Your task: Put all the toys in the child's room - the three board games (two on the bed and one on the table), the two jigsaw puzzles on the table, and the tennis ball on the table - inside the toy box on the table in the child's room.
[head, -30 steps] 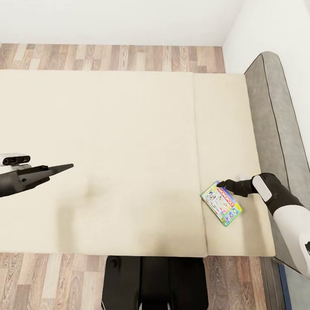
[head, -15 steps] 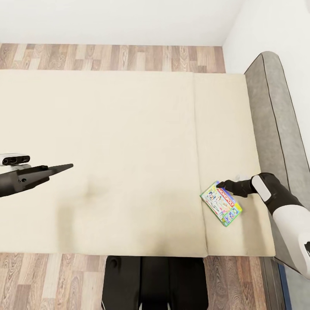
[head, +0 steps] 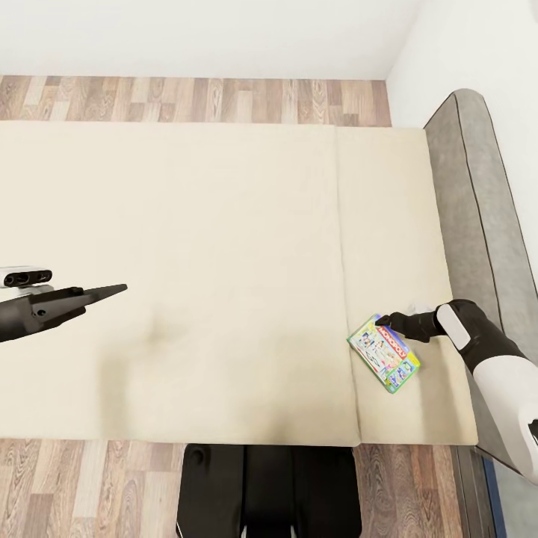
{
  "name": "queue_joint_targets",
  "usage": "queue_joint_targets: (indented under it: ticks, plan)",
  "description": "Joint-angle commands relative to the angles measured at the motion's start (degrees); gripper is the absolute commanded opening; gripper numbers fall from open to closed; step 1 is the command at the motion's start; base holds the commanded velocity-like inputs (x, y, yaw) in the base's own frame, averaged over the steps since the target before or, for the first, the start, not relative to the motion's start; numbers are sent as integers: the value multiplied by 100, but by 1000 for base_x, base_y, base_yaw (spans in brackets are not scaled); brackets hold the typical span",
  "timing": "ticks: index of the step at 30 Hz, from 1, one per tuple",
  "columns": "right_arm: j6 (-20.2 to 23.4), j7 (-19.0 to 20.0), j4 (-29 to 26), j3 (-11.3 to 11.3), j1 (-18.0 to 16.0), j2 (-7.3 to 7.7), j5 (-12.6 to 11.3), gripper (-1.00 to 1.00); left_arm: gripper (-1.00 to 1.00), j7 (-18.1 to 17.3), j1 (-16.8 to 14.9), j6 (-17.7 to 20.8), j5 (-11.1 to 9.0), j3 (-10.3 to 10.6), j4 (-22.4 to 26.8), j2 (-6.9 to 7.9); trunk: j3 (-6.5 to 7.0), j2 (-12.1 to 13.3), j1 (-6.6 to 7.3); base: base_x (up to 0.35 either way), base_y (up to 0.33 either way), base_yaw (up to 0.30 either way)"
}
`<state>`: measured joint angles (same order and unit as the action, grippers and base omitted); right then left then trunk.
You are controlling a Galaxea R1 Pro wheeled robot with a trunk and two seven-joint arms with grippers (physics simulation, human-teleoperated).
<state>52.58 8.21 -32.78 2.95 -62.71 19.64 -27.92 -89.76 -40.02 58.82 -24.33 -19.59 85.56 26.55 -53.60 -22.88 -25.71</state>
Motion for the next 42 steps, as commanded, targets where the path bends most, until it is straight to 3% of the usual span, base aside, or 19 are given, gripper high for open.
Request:
queue_joint_targets:
  ticks: [1,16,26,42]
  plan:
    - [6,70,79,11,4,-4,129,100,100,-24,-4,60,7,2,-3,-1,-10,-4,-8,0,0,0]
    - [43,81,74,12,3,-7,121,100,100,-24,-5,60,7,0,-4,-1,-41,-4,-8,0,0,0]
    - [38,332,70,13,4,-4,127,100,100,-24,-4,60,7,-1,-4,-1,0,-4,-8,0,0,-64]
    - [41,369,-114,19,13,-4,126,100,100,-24,-5,60,7,-9,-4,7,36,-4,-8,0,0,-3]
